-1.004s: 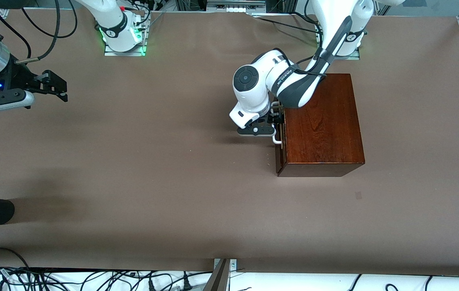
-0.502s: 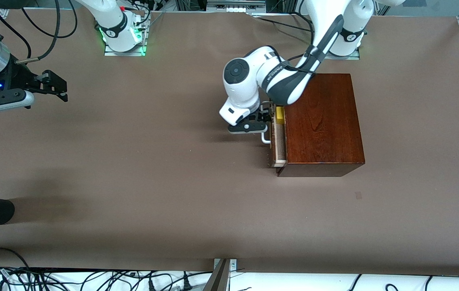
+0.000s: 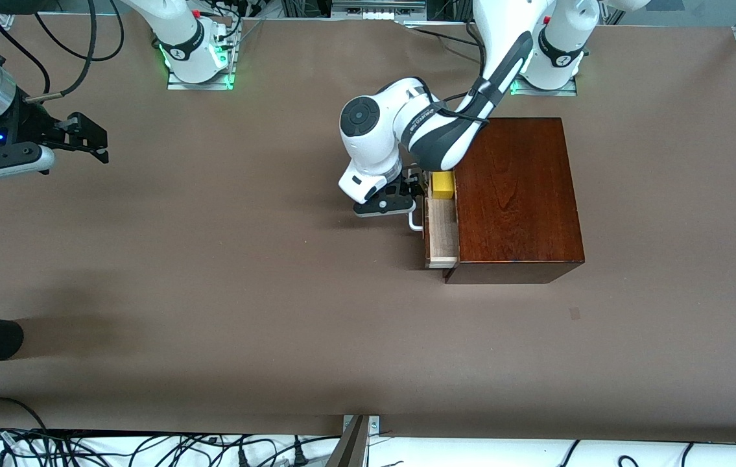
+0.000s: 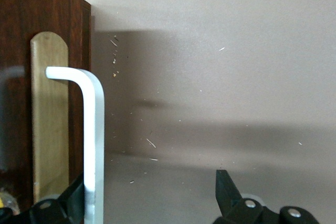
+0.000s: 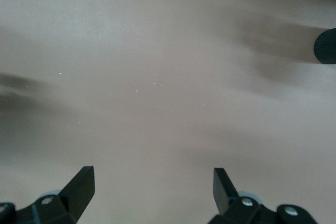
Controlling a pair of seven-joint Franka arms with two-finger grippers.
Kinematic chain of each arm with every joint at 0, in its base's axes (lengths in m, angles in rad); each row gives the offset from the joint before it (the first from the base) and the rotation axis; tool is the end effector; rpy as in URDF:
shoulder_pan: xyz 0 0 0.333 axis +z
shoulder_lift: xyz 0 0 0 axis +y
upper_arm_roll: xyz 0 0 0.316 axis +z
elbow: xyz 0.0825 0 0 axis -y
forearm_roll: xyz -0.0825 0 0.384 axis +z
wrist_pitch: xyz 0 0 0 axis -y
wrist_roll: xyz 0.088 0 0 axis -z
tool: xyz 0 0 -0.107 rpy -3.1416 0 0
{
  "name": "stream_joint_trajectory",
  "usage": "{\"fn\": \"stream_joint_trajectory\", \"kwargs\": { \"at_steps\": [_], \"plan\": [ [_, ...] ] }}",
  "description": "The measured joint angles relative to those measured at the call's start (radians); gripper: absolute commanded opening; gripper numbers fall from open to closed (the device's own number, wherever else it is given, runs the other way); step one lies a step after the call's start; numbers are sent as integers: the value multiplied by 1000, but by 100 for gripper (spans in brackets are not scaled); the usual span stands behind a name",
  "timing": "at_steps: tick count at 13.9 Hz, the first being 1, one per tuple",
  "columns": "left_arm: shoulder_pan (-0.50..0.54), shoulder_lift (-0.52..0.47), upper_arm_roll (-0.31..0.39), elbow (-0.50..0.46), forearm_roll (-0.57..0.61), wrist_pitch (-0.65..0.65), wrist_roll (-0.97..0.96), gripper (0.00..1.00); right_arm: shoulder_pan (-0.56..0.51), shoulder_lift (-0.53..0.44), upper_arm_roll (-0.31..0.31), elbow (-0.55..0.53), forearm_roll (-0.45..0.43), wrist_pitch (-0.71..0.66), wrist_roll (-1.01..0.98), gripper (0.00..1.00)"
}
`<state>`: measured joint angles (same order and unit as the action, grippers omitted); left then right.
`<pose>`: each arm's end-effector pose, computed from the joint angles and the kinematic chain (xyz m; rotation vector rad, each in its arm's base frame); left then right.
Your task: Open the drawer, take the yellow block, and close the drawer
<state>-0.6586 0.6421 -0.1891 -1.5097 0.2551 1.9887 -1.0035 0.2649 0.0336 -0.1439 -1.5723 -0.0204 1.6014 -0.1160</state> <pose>0.4844 -0.4952 0.2812 -2.9559 -0.0929 0.0026 0.5631 0.0677 0.6079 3.0944 0.3696 -0.0064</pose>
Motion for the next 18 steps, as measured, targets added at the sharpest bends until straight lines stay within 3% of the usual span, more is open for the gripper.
{"fn": "stream_joint_trajectory", "kwargs": {
  "at_steps": [5,13,18],
  "plan": [
    [-35,31,-14,70,-1,35,-37,100,0,0,0,0,0,0,0,100],
    [-34,33,-13,83,-1,33,-39,100,0,0,0,0,0,11,0,100],
    [-24,-52,-14,144,-47,-132,-39,100,-3,5,-5,0,0,13,1,100]
  ]
}}
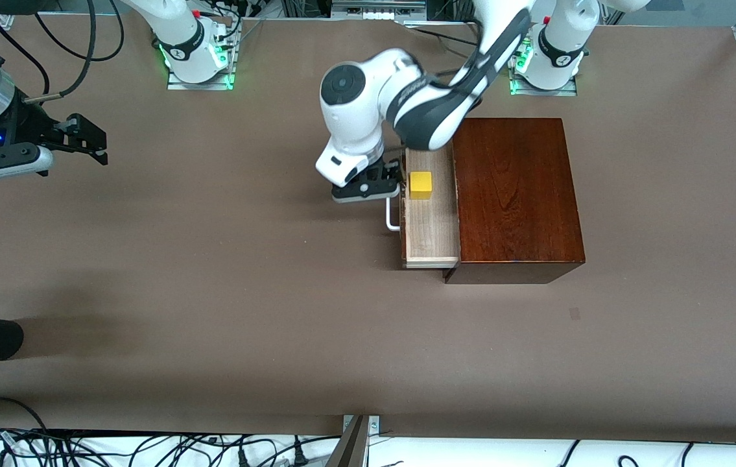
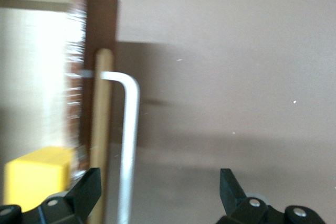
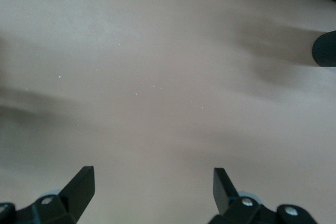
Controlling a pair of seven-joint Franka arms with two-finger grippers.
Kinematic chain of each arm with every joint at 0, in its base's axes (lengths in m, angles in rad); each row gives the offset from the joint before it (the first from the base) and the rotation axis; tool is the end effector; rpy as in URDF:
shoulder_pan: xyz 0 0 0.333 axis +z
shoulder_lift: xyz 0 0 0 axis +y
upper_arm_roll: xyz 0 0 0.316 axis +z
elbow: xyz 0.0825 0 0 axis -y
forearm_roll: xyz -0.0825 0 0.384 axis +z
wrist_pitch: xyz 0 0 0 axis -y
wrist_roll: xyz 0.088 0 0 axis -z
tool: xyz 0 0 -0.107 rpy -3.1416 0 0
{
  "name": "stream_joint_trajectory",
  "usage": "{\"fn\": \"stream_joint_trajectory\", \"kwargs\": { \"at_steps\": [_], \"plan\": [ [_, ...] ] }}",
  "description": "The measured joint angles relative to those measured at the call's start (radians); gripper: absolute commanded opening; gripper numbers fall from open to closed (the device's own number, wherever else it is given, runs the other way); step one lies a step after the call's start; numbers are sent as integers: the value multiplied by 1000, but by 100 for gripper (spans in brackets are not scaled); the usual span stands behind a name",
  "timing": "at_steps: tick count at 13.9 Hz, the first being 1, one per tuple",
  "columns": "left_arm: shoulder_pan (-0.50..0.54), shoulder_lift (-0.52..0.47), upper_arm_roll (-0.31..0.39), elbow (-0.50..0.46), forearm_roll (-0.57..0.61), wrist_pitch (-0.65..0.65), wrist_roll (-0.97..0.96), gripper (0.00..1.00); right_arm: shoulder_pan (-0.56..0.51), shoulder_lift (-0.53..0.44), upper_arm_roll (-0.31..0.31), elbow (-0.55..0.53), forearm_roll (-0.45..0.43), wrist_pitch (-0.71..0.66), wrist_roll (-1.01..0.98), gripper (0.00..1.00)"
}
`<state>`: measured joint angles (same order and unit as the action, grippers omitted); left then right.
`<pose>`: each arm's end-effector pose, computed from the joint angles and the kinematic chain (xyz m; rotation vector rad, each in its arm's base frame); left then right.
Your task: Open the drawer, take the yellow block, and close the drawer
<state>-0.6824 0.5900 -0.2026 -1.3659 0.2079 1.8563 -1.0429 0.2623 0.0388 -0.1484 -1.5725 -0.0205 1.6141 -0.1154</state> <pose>0.4823 -0.5193 0.3729 -3.0171 -0.1798 -0.0282 0.5663 0.0643 0.6060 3.0947 0.3579 0.0050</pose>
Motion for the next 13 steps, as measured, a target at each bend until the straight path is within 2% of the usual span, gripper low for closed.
{"fn": "stream_joint_trajectory", "kwargs": {
  "at_steps": [3,5,9,13],
  "plan": [
    [43,-107,2,8,-1,-170,34,100,-17,26,-20,0,7,0,-1,100],
    [112,-176,4,9,-1,-274,156,100,-18,32,-21,0,15,0,-3,100],
    [353,-287,9,9,-43,-390,609,100,47,43,-1,5,15,0,-3,100],
    [608,-327,12,5,-96,-430,950,100,93,51,33,12,18,1,-53,100]
  ]
}}
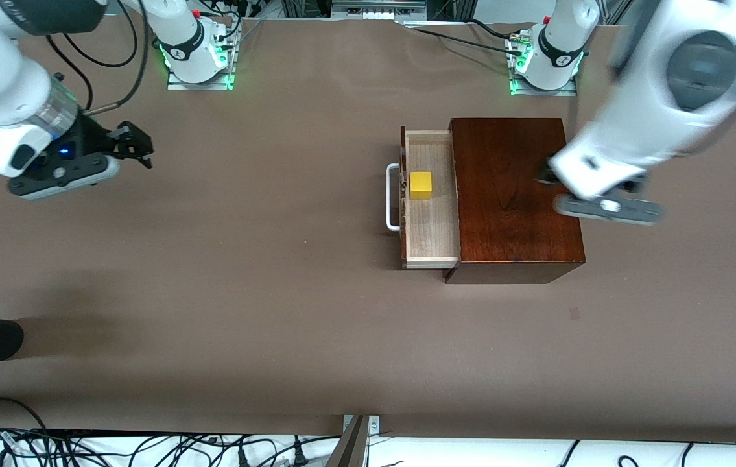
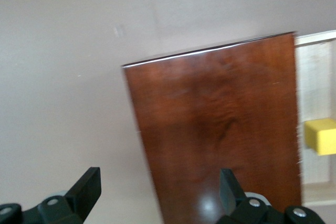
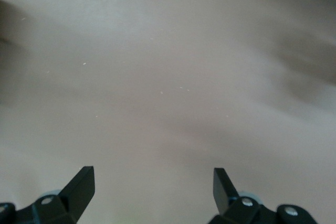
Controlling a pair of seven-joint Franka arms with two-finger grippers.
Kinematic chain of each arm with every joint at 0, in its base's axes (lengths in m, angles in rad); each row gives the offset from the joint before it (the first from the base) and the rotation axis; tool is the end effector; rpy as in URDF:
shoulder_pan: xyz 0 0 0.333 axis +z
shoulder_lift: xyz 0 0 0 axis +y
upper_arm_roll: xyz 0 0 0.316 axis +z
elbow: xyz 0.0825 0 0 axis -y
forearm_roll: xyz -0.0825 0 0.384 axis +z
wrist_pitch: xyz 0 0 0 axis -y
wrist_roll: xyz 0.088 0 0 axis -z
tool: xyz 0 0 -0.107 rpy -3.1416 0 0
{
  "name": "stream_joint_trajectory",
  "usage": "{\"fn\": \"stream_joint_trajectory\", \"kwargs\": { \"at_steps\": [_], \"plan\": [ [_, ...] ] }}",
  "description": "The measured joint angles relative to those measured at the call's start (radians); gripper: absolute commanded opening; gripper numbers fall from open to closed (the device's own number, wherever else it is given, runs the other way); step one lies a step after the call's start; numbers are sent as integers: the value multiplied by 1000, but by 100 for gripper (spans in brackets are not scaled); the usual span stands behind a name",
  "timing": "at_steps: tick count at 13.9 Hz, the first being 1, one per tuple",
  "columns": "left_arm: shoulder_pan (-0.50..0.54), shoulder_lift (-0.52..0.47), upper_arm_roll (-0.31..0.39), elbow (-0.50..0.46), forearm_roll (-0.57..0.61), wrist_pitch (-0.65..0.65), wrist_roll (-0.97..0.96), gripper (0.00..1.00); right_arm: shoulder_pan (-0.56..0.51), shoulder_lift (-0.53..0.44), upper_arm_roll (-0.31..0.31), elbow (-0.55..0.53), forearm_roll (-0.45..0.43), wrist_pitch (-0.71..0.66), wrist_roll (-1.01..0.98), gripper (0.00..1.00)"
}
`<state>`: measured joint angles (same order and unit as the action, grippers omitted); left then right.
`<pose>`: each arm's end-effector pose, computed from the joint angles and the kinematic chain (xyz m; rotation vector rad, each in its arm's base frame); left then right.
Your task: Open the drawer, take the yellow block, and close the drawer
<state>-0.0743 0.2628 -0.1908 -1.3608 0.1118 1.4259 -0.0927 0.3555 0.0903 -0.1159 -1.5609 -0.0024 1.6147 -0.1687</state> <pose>0.5997 -0.1334 0.5592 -3.0237 0.2505 0.2725 0.5666 0.1411 0.5819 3.0619 0.6346 -0.0554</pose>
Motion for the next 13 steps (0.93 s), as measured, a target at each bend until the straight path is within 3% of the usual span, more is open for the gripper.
{"fn": "stream_joint_trajectory", "kwargs": {
  "at_steps": [4,6,10,13],
  "plan": [
    [137,-34,2,-1,-37,-45,172,100,36,10,84,1,14,-1,-125,100],
    [150,-76,22,-33,-39,-44,208,100,88,26,119,2,16,2,-170,100],
    [92,-241,105,-264,-40,134,218,100,204,97,179,41,16,92,-237,100],
    [89,-291,116,-339,-40,193,194,100,279,195,205,110,16,137,-307,100]
  ]
}}
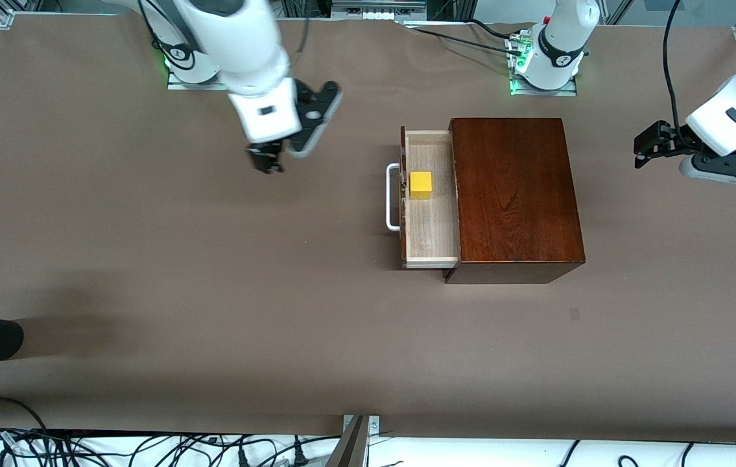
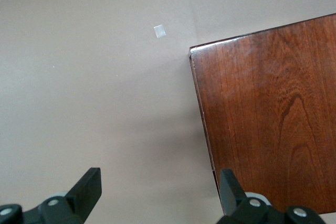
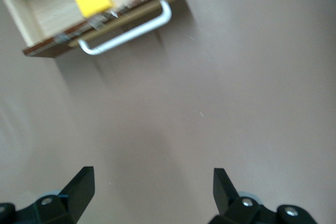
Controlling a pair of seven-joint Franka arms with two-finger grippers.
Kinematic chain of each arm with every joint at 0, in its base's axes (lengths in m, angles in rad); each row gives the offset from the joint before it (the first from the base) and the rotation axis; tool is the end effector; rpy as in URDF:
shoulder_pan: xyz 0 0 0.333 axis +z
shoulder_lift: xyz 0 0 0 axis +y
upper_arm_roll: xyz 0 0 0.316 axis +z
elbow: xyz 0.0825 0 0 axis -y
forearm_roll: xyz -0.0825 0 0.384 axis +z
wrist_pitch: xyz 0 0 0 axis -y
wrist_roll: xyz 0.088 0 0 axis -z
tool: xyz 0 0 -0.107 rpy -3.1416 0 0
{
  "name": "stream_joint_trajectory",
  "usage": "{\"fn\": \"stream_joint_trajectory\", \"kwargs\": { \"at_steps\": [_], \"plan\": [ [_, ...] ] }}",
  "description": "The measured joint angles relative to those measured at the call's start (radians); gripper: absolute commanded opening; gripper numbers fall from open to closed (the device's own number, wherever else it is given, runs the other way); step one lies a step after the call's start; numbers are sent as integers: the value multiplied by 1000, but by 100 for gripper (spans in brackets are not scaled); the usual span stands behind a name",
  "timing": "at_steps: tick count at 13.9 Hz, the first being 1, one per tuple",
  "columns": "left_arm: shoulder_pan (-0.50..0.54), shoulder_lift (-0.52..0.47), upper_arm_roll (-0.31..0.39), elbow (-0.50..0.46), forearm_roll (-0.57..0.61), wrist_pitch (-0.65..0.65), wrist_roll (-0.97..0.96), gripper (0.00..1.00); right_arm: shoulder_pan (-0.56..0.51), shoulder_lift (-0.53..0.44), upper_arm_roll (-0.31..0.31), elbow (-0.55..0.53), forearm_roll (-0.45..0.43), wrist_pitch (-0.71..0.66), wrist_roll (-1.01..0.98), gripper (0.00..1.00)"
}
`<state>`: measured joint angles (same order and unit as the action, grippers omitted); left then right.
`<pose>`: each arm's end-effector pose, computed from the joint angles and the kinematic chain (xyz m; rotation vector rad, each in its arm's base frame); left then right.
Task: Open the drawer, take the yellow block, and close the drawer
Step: 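Lower the right gripper into the drawer over the yellow cube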
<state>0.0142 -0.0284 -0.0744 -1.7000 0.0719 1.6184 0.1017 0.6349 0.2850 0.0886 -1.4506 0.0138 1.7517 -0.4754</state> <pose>0.5455 -0.0260 0.5834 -3.0571 0.2561 0.0841 0.4910 0.4258 0.5265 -2.5659 -1.7418 -0.0191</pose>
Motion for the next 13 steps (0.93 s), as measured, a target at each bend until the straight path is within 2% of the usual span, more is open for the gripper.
{"fn": "stream_joint_trajectory", "kwargs": {
  "at_steps": [6,9,13],
  "plan": [
    [0,8,6,-4,0,0,-51,100,202,267,29,204,-27,138,-51,100],
    [0,8,5,-4,0,0,-52,100,258,362,28,243,-83,237,-64,100],
    [0,8,3,-4,-2,0,-53,100,266,422,25,254,-117,280,-177,100]
  ]
}}
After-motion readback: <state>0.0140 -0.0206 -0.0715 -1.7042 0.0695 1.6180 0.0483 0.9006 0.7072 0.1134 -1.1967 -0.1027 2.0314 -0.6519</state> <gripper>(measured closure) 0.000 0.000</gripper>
